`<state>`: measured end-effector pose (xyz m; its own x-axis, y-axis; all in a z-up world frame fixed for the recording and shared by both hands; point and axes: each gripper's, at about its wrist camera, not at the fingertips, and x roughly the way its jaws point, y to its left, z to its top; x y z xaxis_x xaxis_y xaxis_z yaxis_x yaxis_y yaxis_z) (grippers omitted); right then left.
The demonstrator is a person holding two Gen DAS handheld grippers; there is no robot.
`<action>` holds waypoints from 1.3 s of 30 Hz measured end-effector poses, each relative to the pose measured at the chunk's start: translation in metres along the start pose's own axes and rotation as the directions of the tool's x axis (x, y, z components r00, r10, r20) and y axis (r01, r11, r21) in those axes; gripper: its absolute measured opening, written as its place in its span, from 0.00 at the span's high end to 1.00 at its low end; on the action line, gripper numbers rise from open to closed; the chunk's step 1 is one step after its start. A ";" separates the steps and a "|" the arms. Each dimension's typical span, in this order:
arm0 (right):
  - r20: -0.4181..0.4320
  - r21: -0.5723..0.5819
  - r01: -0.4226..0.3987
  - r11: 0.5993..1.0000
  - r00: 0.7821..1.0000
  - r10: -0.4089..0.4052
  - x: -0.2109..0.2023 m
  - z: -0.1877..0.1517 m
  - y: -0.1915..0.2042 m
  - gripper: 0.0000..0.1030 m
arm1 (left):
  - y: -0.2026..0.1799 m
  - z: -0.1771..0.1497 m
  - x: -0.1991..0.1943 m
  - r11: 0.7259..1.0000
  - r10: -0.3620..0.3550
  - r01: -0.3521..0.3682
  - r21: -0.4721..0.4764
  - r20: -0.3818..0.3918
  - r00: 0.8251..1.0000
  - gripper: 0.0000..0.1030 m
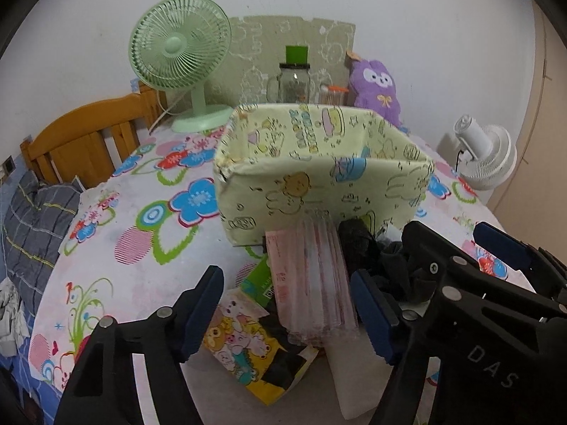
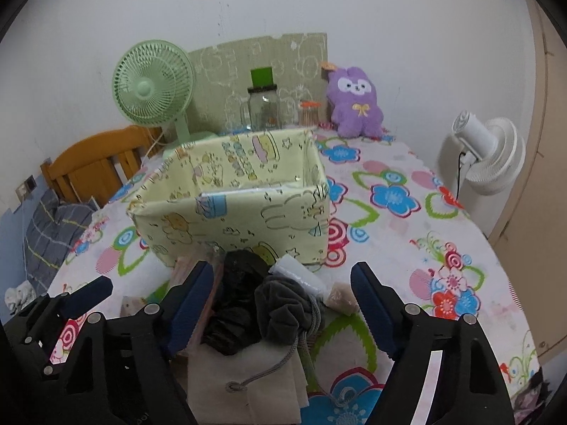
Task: Organize soft objects
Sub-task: 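Move the left tool to the clear pen bag while the right tool approaches the grey pouch, then grasp and lift the clear pen bag with the left tool while the right tool grasps the grey drawstring pouch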
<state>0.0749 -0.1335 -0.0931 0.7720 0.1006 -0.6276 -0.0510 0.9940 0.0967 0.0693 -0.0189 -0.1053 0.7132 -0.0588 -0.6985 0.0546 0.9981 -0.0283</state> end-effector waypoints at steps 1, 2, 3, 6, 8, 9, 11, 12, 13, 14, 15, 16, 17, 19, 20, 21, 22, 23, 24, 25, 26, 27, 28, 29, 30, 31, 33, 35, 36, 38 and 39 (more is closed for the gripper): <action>-0.011 0.003 0.000 1.000 1.000 0.000 0.004 -0.001 -0.002 0.22 | -0.001 0.000 0.003 1.000 -0.002 0.002 0.003 -0.007 1.000 0.30; -0.016 0.006 0.001 1.000 1.000 -0.001 0.006 -0.001 -0.003 0.22 | -0.002 0.000 0.005 1.000 -0.003 0.003 0.006 -0.014 1.000 0.31; -0.021 0.008 0.002 1.000 1.000 -0.002 0.008 -0.002 -0.004 0.23 | -0.002 0.001 0.007 1.000 -0.004 0.004 0.008 -0.018 1.000 0.32; -0.038 0.020 0.002 1.000 0.999 -0.001 0.016 -0.004 -0.008 0.27 | -0.005 0.000 0.015 1.000 -0.011 0.011 0.016 -0.036 0.999 0.37; -0.062 0.028 -0.002 1.000 0.998 0.004 0.023 -0.006 -0.010 0.31 | -0.008 -0.002 0.020 0.999 -0.024 0.026 0.028 -0.053 0.998 0.39; -0.074 0.030 -0.005 1.000 0.997 0.007 0.025 -0.007 -0.011 0.33 | -0.010 -0.003 0.022 0.999 -0.032 0.034 0.035 -0.062 0.998 0.42; -0.095 0.035 -0.010 0.999 0.995 0.014 0.031 -0.009 -0.012 0.36 | -0.013 -0.004 0.025 0.999 -0.031 0.034 0.043 -0.068 0.997 0.45; -0.103 0.036 -0.009 0.999 0.995 0.013 0.034 -0.010 -0.012 0.37 | -0.014 -0.005 0.026 0.998 -0.030 0.033 0.049 -0.070 0.997 0.47; -0.112 0.038 -0.010 0.999 0.994 0.014 0.036 -0.011 -0.012 0.38 | -0.015 -0.005 0.027 0.998 -0.028 0.032 0.050 -0.072 0.997 0.48; -0.124 0.040 -0.013 0.999 0.992 0.018 0.039 -0.011 -0.012 0.39 | -0.015 -0.005 0.028 0.998 -0.024 0.028 0.051 -0.072 0.997 0.49; -0.130 0.040 -0.014 0.999 0.991 0.019 0.041 -0.012 -0.012 0.40 | -0.015 -0.005 0.028 0.998 -0.024 0.027 0.052 -0.072 0.997 0.49; -0.136 0.043 -0.022 0.999 0.990 0.027 0.042 -0.013 -0.012 0.41 | -0.015 -0.006 0.029 0.998 -0.022 0.026 0.052 -0.071 0.997 0.50; -0.139 0.044 -0.026 0.999 0.990 0.031 0.044 -0.013 -0.012 0.41 | -0.016 -0.006 0.029 0.998 -0.020 0.023 0.053 -0.071 0.997 0.51; -0.147 0.045 -0.033 0.998 0.988 0.039 0.046 -0.013 -0.011 0.45 | -0.016 -0.006 0.030 0.998 -0.014 0.018 0.059 -0.073 0.997 0.51; -0.153 0.045 -0.039 0.998 0.987 0.045 0.048 -0.014 -0.011 0.46 | -0.017 -0.006 0.031 0.998 -0.007 0.012 0.064 -0.075 0.997 0.52; -0.154 0.043 -0.037 0.998 0.987 0.043 0.048 -0.014 -0.010 0.46 | -0.018 -0.006 0.032 0.998 0.001 0.004 0.067 -0.079 0.997 0.53; -0.150 0.037 -0.032 0.999 0.988 0.037 0.049 -0.015 -0.009 0.48 | -0.018 -0.006 0.032 0.998 0.006 -0.001 0.071 -0.078 0.997 0.53; -0.149 0.035 -0.033 0.999 0.988 0.038 0.049 -0.015 -0.008 0.48 | -0.018 -0.007 0.032 0.997 0.010 -0.004 0.072 -0.076 0.997 0.54; -0.148 0.035 -0.034 0.999 0.988 0.039 0.049 -0.015 -0.007 0.49 | -0.018 -0.007 0.032 0.998 0.011 -0.005 0.070 -0.075 0.997 0.54; -0.148 0.035 -0.034 0.999 0.988 0.039 0.049 -0.015 -0.007 0.50 | -0.018 -0.007 0.032 0.998 0.011 -0.006 0.069 -0.074 0.997 0.54; -0.147 0.035 -0.033 0.999 0.988 0.038 0.049 -0.015 -0.007 0.51 | -0.018 -0.007 0.032 0.998 0.012 -0.007 0.068 -0.072 0.997 0.55; -0.147 0.035 -0.033 0.999 0.988 0.038 0.049 -0.015 -0.007 0.52 | -0.018 -0.007 0.032 0.998 0.011 -0.006 0.067 -0.071 0.997 0.56; -0.145 0.037 -0.032 0.999 0.989 0.037 0.048 -0.015 -0.008 0.54 | -0.018 -0.007 0.031 0.998 0.006 -0.001 0.068 -0.069 0.998 0.59; -0.143 0.041 -0.031 0.999 0.989 0.036 0.048 -0.015 -0.008 0.54 | -0.019 -0.007 0.030 0.997 0.005 0.000 0.073 -0.066 0.998 0.62; -0.142 0.042 -0.032 0.999 0.989 0.037 0.047 -0.014 -0.008 0.57 | -0.021 -0.007 0.029 0.997 0.006 0.000 0.077 -0.065 0.998 0.65; -0.139 0.042 -0.031 0.999 0.990 0.036 0.046 -0.014 -0.008 0.59 | -0.022 -0.007 0.029 0.997 0.002 0.003 0.082 -0.065 0.998 0.67; -0.134 0.033 -0.029 0.999 0.990 0.033 0.044 -0.014 -0.006 0.60 | -0.024 -0.008 0.027 0.996 0.005 0.001 0.086 -0.063 0.998 0.71; -0.134 0.031 -0.031 0.999 0.990 0.035 0.043 -0.014 -0.005 0.61 | -0.024 -0.008 0.025 0.996 -0.003 0.009 0.086 -0.062 0.998 0.76; -0.133 0.032 -0.033 0.999 0.990 0.037 0.042 -0.014 -0.005 0.62 | -0.024 -0.008 0.025 0.996 -0.006 0.011 0.085 -0.062 0.998 0.78; -0.125 0.036 -0.032 0.999 0.992 0.036 0.039 -0.014 -0.005 0.64 | -0.025 -0.008 0.023 0.996 -0.011 0.016 0.085 -0.058 0.998 0.80; -0.123 0.035 -0.032 0.999 0.992 0.036 0.039 -0.015 -0.006 0.66 | -0.025 -0.008 0.022 0.996 -0.011 0.016 0.086 -0.056 0.998 0.80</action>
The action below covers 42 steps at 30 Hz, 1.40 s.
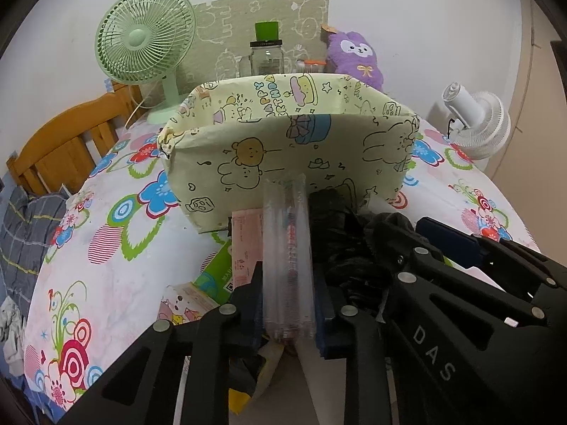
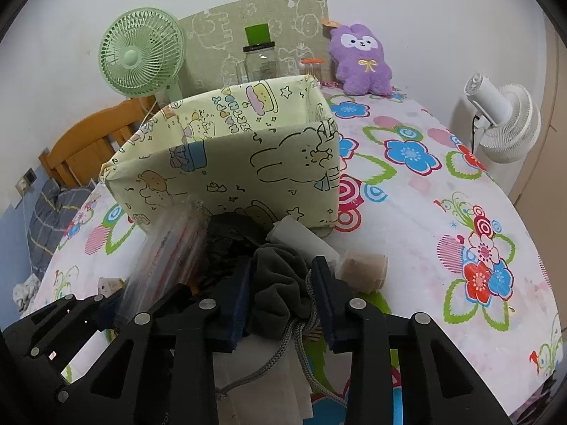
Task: Organize soft objects
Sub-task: 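Grasp and lift the clear pen bag with the left tool while the right tool grasps the grey drawstring pouch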
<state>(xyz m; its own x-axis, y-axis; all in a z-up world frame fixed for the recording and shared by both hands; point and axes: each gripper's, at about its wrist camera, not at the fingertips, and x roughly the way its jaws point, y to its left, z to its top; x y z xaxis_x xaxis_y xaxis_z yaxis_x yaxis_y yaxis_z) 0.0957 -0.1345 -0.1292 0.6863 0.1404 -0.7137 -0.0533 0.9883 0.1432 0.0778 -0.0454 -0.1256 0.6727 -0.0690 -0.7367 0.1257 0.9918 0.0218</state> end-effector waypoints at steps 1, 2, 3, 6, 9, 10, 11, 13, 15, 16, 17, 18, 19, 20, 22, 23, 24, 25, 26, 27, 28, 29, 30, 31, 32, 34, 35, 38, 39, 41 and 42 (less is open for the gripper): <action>0.004 -0.003 -0.001 1.000 1.000 0.001 -0.002 0.000 0.000 0.70 | 0.000 0.000 -0.001 1.000 0.000 0.000 0.000 0.003 1.000 0.81; 0.008 -0.005 -0.003 1.000 1.000 0.003 -0.003 0.000 0.001 0.75 | 0.000 0.000 -0.002 1.000 0.001 -0.001 0.000 0.006 1.000 0.81; 0.009 -0.008 -0.004 1.000 1.000 0.004 -0.004 0.000 0.003 0.74 | -0.001 -0.001 -0.003 1.000 0.000 0.000 -0.001 0.009 1.000 0.82; 0.017 -0.012 -0.003 1.000 1.000 0.003 -0.007 -0.001 0.004 0.75 | -0.001 -0.001 -0.005 1.000 0.001 -0.001 -0.001 0.012 1.000 0.82; 0.020 -0.010 -0.007 1.000 1.000 0.007 -0.009 -0.002 0.003 0.76 | -0.002 -0.002 -0.008 1.000 0.001 -0.001 0.000 0.018 1.000 0.83; 0.025 -0.011 -0.010 1.000 1.000 0.010 -0.011 -0.002 0.003 0.76 | -0.002 -0.002 -0.009 1.000 0.000 0.000 -0.001 0.022 1.000 0.83; 0.029 -0.012 -0.012 1.000 1.000 0.012 -0.012 -0.002 0.004 0.76 | -0.003 -0.002 -0.011 1.000 0.000 0.000 -0.001 0.026 1.000 0.83; 0.039 -0.016 -0.014 1.000 0.999 0.015 -0.016 -0.002 0.005 0.77 | -0.002 -0.001 -0.013 1.000 -0.005 0.005 -0.003 0.033 0.999 0.83; 0.046 -0.017 -0.015 1.000 0.999 0.015 -0.018 -0.001 0.005 0.77 | -0.002 0.000 -0.015 1.000 -0.008 0.008 -0.005 0.038 0.999 0.83; 0.050 -0.017 -0.014 1.000 0.999 0.015 -0.020 0.000 0.005 0.77 | -0.002 0.000 -0.016 1.000 -0.011 0.011 -0.006 0.041 0.999 0.83; 0.054 -0.018 -0.012 1.000 0.998 0.013 -0.021 0.000 0.006 0.78 | -0.002 0.000 -0.017 1.000 -0.013 0.013 -0.007 0.043 0.999 0.83; 0.056 -0.018 -0.012 1.000 0.998 0.013 -0.023 0.001 0.006 0.78 | -0.002 0.000 -0.018 1.000 -0.015 0.015 -0.008 0.046 0.999 0.83; 0.061 -0.019 -0.010 1.000 0.998 0.011 -0.025 0.002 0.006 0.78 | -0.002 0.001 -0.020 1.000 -0.017 0.017 -0.011 0.049 0.999 0.83; 0.064 -0.020 -0.009 1.000 0.998 0.010 -0.026 0.002 0.007 0.78 | -0.002 0.002 -0.022 1.000 -0.019 0.020 -0.012 0.053 0.998 0.83; 0.075 -0.022 -0.008 1.000 0.997 0.009 -0.031 0.004 0.008 0.78 | -0.002 0.003 -0.026 1.000 -0.021 0.022 -0.014 0.063 0.998 0.83; 0.079 -0.023 -0.007 1.000 0.997 0.009 -0.033 0.005 0.008 0.78 | -0.002 0.004 -0.028 1.000 -0.023 0.023 -0.014 0.067 0.997 0.83; 0.084 -0.024 -0.006 1.000 0.996 0.008 -0.036 0.006 0.009 0.78 | -0.001 0.005 -0.031 1.000 -0.023 0.024 -0.014 0.072 0.997 0.83; 0.092 -0.024 -0.005 1.000 0.996 0.007 -0.039 0.007 0.010 0.78 | -0.001 0.006 -0.034 1.000 -0.025 0.026 -0.014 0.080 0.996 0.83; 0.097 -0.024 -0.004 1.000 0.995 0.007 -0.042 0.008 0.010 0.78 | -0.001 0.007 -0.037 1.000 -0.026 0.027 -0.014 0.087 0.996 0.83; 0.103 -0.024 -0.005 1.000 0.995 0.007 -0.045 0.009 0.011 0.78 | 0.000 0.009 -0.040 0.999 -0.029 0.031 -0.015 0.096 0.995 0.83; 0.112 -0.023 -0.004 1.000 0.994 0.007 -0.049 0.010 0.012 0.78 | 0.000 0.009 -0.042 0.999 -0.032 0.034 -0.016 0.100 0.994 0.83; 0.119 -0.025 -0.005 1.000 0.993 0.008 -0.052 0.011 0.013 0.78 | 0.001 0.010 -0.045 0.999 -0.035 0.037 -0.019 0.105 0.994 0.83; 0.124 -0.026 -0.004 1.000 0.992 0.008 -0.055 0.012 0.013 0.78 | 0.001 0.011 -0.047 0.999 -0.038 0.040 -0.021 0.107 0.994 0.83; 0.135 -0.027 -0.002 1.000 0.991 0.006 -0.059 0.013 0.014 0.78 | 0.001 0.012 -0.050 0.999 -0.041 0.044 -0.023 0.113 0.993 0.83; 0.140 -0.029 -0.002 1.000 0.990 0.006 -0.062 0.014 0.015 0.78 | 0.001 0.012 -0.054 0.999 -0.041 0.044 -0.024 0.120 0.992 0.83; 0.152 -0.030 0.001 1.000 0.988 0.004 -0.068 0.016 0.016 0.78 | 0.001 0.014 -0.061 0.999 -0.040 0.044 -0.024 0.134 0.990 0.83; 0.156 -0.031 0.002 1.000 0.988 0.003 -0.072 0.016 0.017 0.78 | 0.001 0.014 -0.064 0.999 -0.041 0.044 -0.024 0.140 0.989 0.83; 0.173 -0.034 0.005 0.999 0.985 0.001 -0.082 0.020 0.020 0.78 | 0.002 0.017 -0.074 0.999 -0.042 0.046 -0.025 0.157 0.987 0.83; 0.178 -0.036 0.006 0.999 0.984 0.000 -0.085 0.021 0.021 0.78 | 0.003 0.018 -0.077 0.999 -0.041 0.046 -0.025 0.166 0.985 0.83; 0.193 -0.040 0.010 0.999 0.981 -0.002 -0.092 0.024 0.023 0.78 | 0.003 0.019 -0.083 0.999 -0.038 0.043 -0.024 0.179 0.983 0.83; 0.200 -0.041 0.011 0.999 0.980 -0.003 -0.096 0.025 0.024 0.78 | 0.004 0.021 -0.087 0.999 -0.038 0.043 -0.023 0.187 0.982 0.83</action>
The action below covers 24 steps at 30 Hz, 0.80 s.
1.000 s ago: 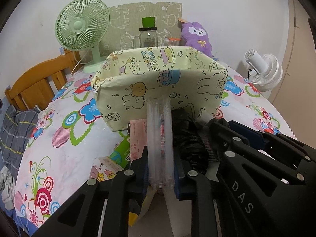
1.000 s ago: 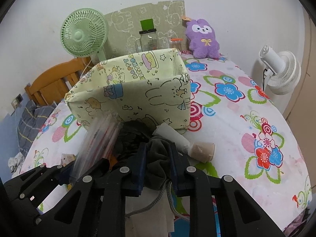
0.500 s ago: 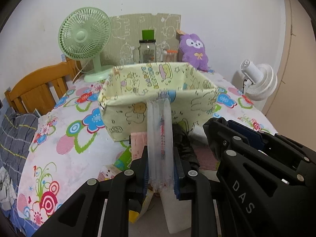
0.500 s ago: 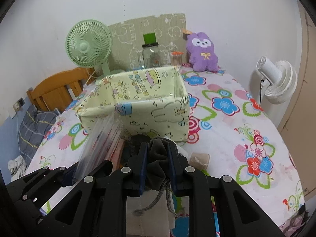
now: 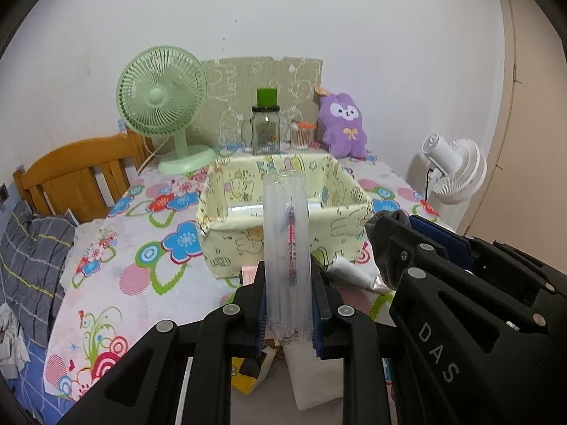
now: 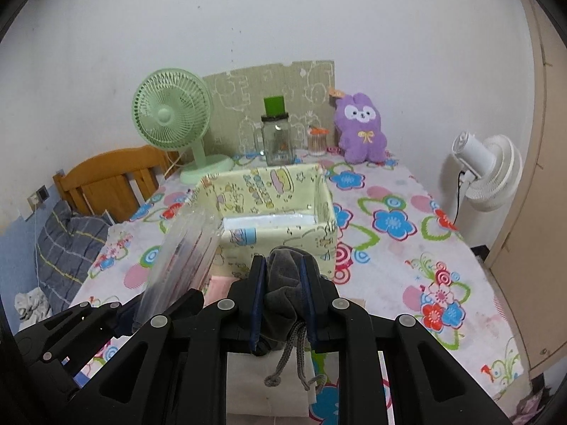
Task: Organize soft objects
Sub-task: 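Grasp and lift the clear pen bag with the left tool while the right tool grasps the grey drawstring pouch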
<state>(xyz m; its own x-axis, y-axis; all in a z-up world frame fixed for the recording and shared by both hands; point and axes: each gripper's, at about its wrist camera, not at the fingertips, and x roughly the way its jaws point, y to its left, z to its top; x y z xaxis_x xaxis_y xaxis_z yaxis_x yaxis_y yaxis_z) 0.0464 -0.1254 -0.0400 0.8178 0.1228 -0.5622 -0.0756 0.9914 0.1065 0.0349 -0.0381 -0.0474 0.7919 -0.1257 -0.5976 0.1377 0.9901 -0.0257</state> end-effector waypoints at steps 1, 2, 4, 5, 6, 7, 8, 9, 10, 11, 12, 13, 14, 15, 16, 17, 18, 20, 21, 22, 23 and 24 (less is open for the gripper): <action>0.006 -0.002 0.000 1.000 1.000 0.000 -0.003 0.001 0.001 0.78 | 0.000 0.001 -0.002 1.000 0.000 0.000 0.001 0.004 1.000 0.83; 0.011 -0.003 0.001 1.000 1.000 -0.001 -0.006 0.003 0.002 0.78 | 0.000 0.003 -0.005 1.000 0.000 0.000 0.001 0.011 1.000 0.83; 0.021 -0.003 0.005 1.000 1.000 -0.005 -0.011 0.006 0.003 0.78 | 0.000 0.005 -0.010 1.000 -0.004 0.004 0.004 0.023 1.000 0.83; 0.025 -0.002 0.004 1.000 1.000 -0.004 -0.013 0.008 0.004 0.78 | 0.000 0.006 -0.013 1.000 -0.005 0.005 0.006 0.029 1.000 0.82; 0.029 -0.002 0.005 1.000 1.000 -0.005 -0.015 0.010 0.004 0.78 | 0.000 0.008 -0.015 1.000 -0.008 0.007 0.007 0.037 0.999 0.83; 0.037 -0.004 0.009 1.000 0.999 -0.009 -0.018 0.012 0.005 0.78 | 0.000 0.009 -0.018 1.000 -0.010 0.009 0.006 0.043 0.999 0.83; 0.043 -0.005 0.010 1.000 0.999 -0.010 -0.021 0.013 0.006 0.78 | 0.000 0.010 -0.019 1.000 -0.010 0.010 0.007 0.048 0.999 0.82; 0.047 -0.006 0.011 1.000 0.999 -0.010 -0.022 0.014 0.007 0.78 | 0.001 0.012 -0.021 1.000 -0.010 0.010 0.006 0.052 0.999 0.83; 0.054 -0.007 0.012 1.000 0.998 -0.011 -0.025 0.016 0.008 0.78 | 0.001 0.013 -0.023 1.000 -0.011 0.010 0.006 0.057 0.998 0.82; 0.057 -0.008 0.012 1.000 0.998 -0.012 -0.026 0.017 0.008 0.78 | 0.001 0.014 -0.024 1.000 -0.010 0.010 0.006 0.060 0.998 0.83; 0.060 -0.009 0.011 1.000 0.998 -0.011 -0.027 0.018 0.009 0.78 | 0.001 0.014 -0.024 1.000 -0.011 0.010 0.005 0.064 0.998 0.83; 0.064 -0.012 0.009 1.000 0.998 -0.008 -0.028 0.020 0.010 0.78 | 0.002 0.015 -0.025 1.000 -0.011 0.011 0.003 0.066 0.998 0.83; 0.067 -0.013 0.007 1.000 0.998 -0.006 -0.028 0.021 0.010 0.78 | 0.002 0.017 -0.025 1.000 -0.012 0.012 0.001 0.069 0.998 0.83; 0.071 -0.013 0.004 1.000 0.997 -0.003 -0.028 0.023 0.010 0.78 | 0.003 0.019 -0.025 1.000 -0.013 0.013 0.001 0.071 0.997 0.83; 0.074 -0.012 0.003 1.000 0.997 -0.002 -0.029 0.024 0.010 0.78 | 0.003 0.020 -0.025 1.000 -0.012 0.012 0.002 0.074 0.997 0.83; 0.076 -0.012 0.003 1.000 0.997 -0.002 -0.029 0.025 0.011 0.78 | 0.003 0.022 -0.025 1.000 -0.012 0.012 0.003 0.076 0.997 0.83; 0.078 -0.012 0.003 1.000 0.997 -0.002 -0.029 0.026 0.011 0.78 | 0.003 0.023 -0.025 1.000 -0.013 0.013 0.003 0.079 0.997 0.83; 0.086 -0.012 0.004 1.000 0.996 -0.003 -0.028 0.030 0.011 0.78 | 0.004 0.028 -0.023 1.000 -0.016 0.015 0.004 0.084 0.996 0.83; 0.087 -0.012 0.004 1.000 0.996 -0.003 -0.027 0.032 0.011 0.78 | 0.005 0.029 -0.023 1.000 -0.016 0.016 0.003 0.086 0.996 0.82; 0.091 -0.012 0.004 1.000 0.996 -0.003 -0.026 0.034 0.011 0.78 | 0.005 0.031 -0.021 1.000 -0.017 0.017 0.002 0.087 0.996 0.83; 0.092 -0.012 0.005 1.000 0.996 -0.004 -0.025 0.036 0.011 0.78 | 0.006 0.033 -0.020 1.000 -0.017 0.017 0.001 0.088 0.996 0.82; 0.092 -0.013 0.004 1.000 0.996 -0.003 -0.024 0.038 0.011 0.78 | 0.007 0.035 -0.018 1.000 -0.016 0.016 0.000 0.089 0.996 0.82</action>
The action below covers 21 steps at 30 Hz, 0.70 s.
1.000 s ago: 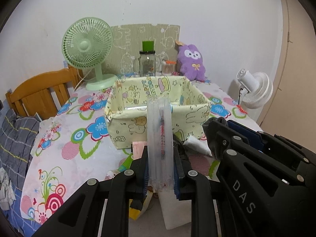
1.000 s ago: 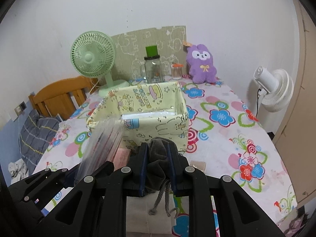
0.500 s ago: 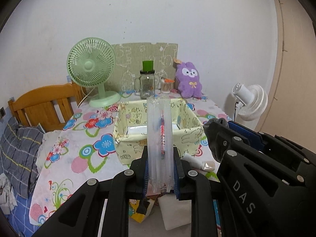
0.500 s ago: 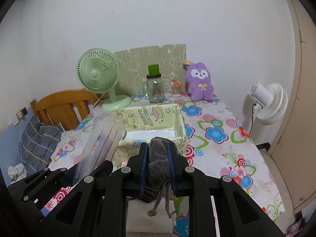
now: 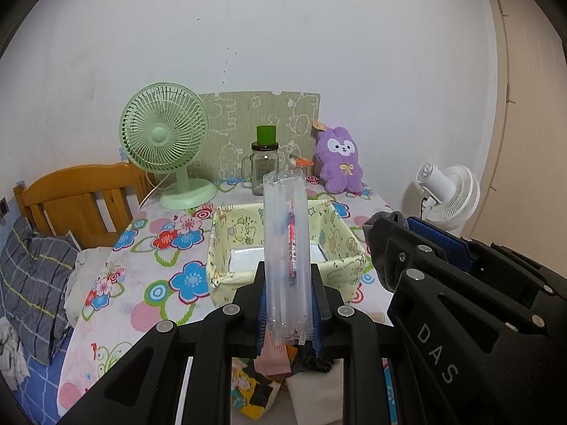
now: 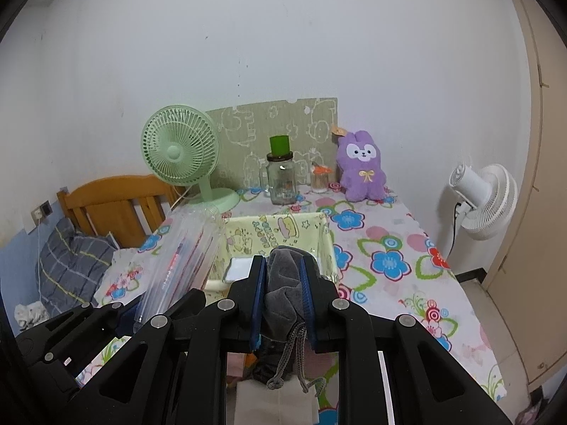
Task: Organize soft objects
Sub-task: 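Grasp and lift the clear pen bag with the left tool while the right tool grasps the grey drawstring pouch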
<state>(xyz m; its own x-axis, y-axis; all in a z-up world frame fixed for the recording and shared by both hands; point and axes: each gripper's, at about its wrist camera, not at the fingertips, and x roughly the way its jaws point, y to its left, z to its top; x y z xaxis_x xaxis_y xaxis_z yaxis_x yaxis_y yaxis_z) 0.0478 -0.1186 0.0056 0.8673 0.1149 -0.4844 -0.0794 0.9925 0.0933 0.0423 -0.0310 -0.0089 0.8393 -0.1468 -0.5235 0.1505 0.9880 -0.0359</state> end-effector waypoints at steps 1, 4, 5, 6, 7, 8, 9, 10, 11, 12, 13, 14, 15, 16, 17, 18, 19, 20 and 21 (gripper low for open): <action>0.000 -0.001 -0.001 1.000 1.000 0.001 0.002 0.002 0.000 0.78 | 0.001 0.001 0.002 1.000 0.001 -0.001 0.000 0.001 1.000 0.82; 0.001 -0.001 -0.003 1.000 1.000 0.003 0.007 0.006 0.000 0.78 | 0.003 0.005 0.007 1.000 0.005 -0.005 -0.004 0.001 1.000 0.83; 0.001 -0.003 -0.003 1.000 1.000 0.003 0.010 0.008 0.000 0.78 | 0.003 0.007 0.009 1.000 0.009 -0.009 -0.004 0.002 1.000 0.83; -0.001 -0.003 -0.005 1.000 1.000 0.005 0.012 0.010 0.001 0.78 | 0.004 0.008 0.012 1.000 0.011 -0.011 -0.003 0.002 1.000 0.83; -0.002 -0.003 -0.005 1.000 1.000 0.005 0.016 0.012 0.001 0.78 | 0.005 0.010 0.014 1.000 0.013 -0.013 -0.003 0.001 1.000 0.82; -0.002 -0.003 -0.005 1.000 1.000 0.005 0.019 0.013 0.000 0.78 | 0.005 0.012 0.017 1.000 0.014 -0.014 -0.004 0.001 1.000 0.82; -0.002 -0.003 -0.004 1.000 1.000 0.004 0.021 0.014 0.001 0.78 | 0.006 0.014 0.020 1.000 0.015 -0.015 -0.004 0.000 1.000 0.82; -0.003 -0.003 -0.004 1.000 1.000 0.004 0.025 0.016 0.000 0.78 | 0.007 0.015 0.024 1.000 0.017 -0.018 -0.005 -0.001 1.000 0.82; -0.003 -0.001 -0.004 1.000 1.000 0.004 0.028 0.018 0.000 0.78 | 0.008 0.017 0.027 1.000 0.019 -0.019 -0.006 -0.003 1.000 0.82; -0.005 0.000 -0.003 1.000 1.000 0.003 0.031 0.019 -0.001 0.78 | 0.008 0.018 0.029 1.000 0.020 -0.020 -0.007 -0.004 1.000 0.82; -0.007 0.000 -0.003 1.000 1.000 0.003 0.035 0.020 -0.001 0.78 | 0.010 0.019 0.033 1.000 0.022 -0.022 -0.008 -0.008 1.000 0.82; -0.010 0.001 -0.003 1.000 1.000 0.003 0.040 0.022 -0.001 0.78 | 0.011 0.021 0.037 1.000 0.025 -0.026 -0.010 -0.011 1.000 0.82; -0.013 0.001 -0.003 1.000 1.000 0.003 0.043 0.023 -0.002 0.78 | 0.011 0.022 0.039 1.000 0.027 -0.027 -0.011 -0.013 1.000 0.82; -0.016 0.002 -0.004 1.000 1.000 0.004 0.048 0.025 -0.002 0.78 | 0.013 0.024 0.044 0.999 0.029 -0.030 -0.011 -0.016 0.999 0.82; -0.017 0.002 -0.005 1.000 1.000 0.005 0.052 0.026 -0.002 0.78 | 0.014 0.026 0.047 0.999 0.032 -0.032 -0.011 -0.019 0.999 0.82; -0.020 0.002 -0.006 1.000 1.000 0.006 0.056 0.027 -0.001 0.78 | 0.015 0.027 0.050 0.999 0.033 -0.033 -0.011 -0.020 0.999 0.82; -0.022 0.003 -0.007 1.000 1.000 0.007 0.060 0.029 -0.002 0.78 | 0.016 0.029 0.053 0.999 0.036 -0.036 -0.011 -0.021 0.999 0.82; -0.023 0.003 -0.009 1.000 1.000 0.009 0.065 0.031 -0.001 0.78 | 0.017 0.031 0.056 0.999 0.039 -0.039 -0.011 -0.022 0.999 0.82; -0.024 0.003 -0.009 1.000 1.000 0.009 0.067 0.032 -0.001 0.78 | 0.017 0.032 0.059 0.999 0.042 -0.042 -0.012 -0.021 0.999 0.82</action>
<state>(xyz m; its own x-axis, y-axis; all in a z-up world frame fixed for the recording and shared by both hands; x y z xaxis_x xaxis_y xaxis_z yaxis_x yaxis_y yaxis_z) 0.1220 -0.1134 0.0010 0.8547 0.1247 -0.5040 -0.0858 0.9913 0.0998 0.1108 -0.0242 -0.0129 0.8335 -0.1043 -0.5427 0.1087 0.9938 -0.0241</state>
